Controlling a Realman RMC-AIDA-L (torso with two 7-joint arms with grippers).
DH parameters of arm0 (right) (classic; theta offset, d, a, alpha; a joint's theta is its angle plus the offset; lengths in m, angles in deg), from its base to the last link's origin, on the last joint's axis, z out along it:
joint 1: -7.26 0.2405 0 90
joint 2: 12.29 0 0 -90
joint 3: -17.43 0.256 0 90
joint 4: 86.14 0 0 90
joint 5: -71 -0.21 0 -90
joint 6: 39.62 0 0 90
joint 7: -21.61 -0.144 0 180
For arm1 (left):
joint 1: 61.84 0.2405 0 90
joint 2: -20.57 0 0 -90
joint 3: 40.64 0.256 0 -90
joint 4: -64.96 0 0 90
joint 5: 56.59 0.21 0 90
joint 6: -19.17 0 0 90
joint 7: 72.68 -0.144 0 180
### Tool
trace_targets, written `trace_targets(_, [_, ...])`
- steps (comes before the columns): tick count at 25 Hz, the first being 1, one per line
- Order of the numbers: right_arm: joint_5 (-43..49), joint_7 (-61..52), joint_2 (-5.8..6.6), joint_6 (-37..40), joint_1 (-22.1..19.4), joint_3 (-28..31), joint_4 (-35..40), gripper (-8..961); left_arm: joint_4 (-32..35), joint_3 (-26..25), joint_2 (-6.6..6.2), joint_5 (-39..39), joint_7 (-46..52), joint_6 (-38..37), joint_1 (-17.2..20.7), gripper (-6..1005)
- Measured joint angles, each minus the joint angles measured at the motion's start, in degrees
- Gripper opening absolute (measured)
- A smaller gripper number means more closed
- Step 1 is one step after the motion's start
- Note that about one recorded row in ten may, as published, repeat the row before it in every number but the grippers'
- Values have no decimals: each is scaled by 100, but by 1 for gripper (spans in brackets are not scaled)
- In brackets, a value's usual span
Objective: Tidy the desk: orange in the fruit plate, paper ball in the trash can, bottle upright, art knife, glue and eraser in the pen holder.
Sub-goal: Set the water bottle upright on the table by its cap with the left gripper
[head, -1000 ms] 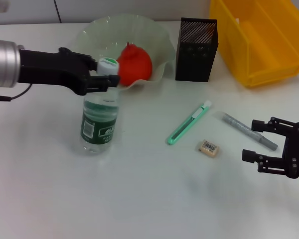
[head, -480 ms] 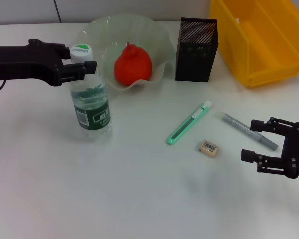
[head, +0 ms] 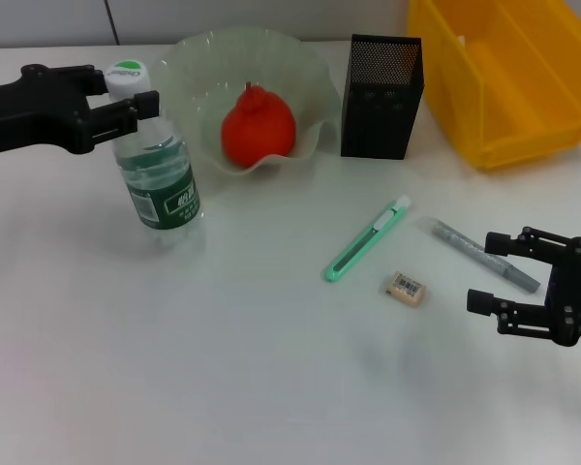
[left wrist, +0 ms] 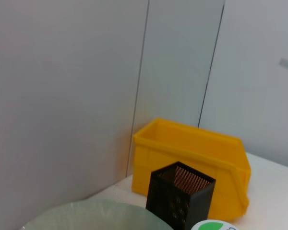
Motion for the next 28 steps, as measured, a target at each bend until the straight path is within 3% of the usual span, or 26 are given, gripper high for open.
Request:
trace_targets(9, [6,-1,0,0,-1,0,0,797,-661,-106,5,-299,-1060,91,-45,442])
trace_targets(28, [1,-14,0,61,-16,3,14,796,-1210,-78,-1,-307,-1388,614,-207,441])
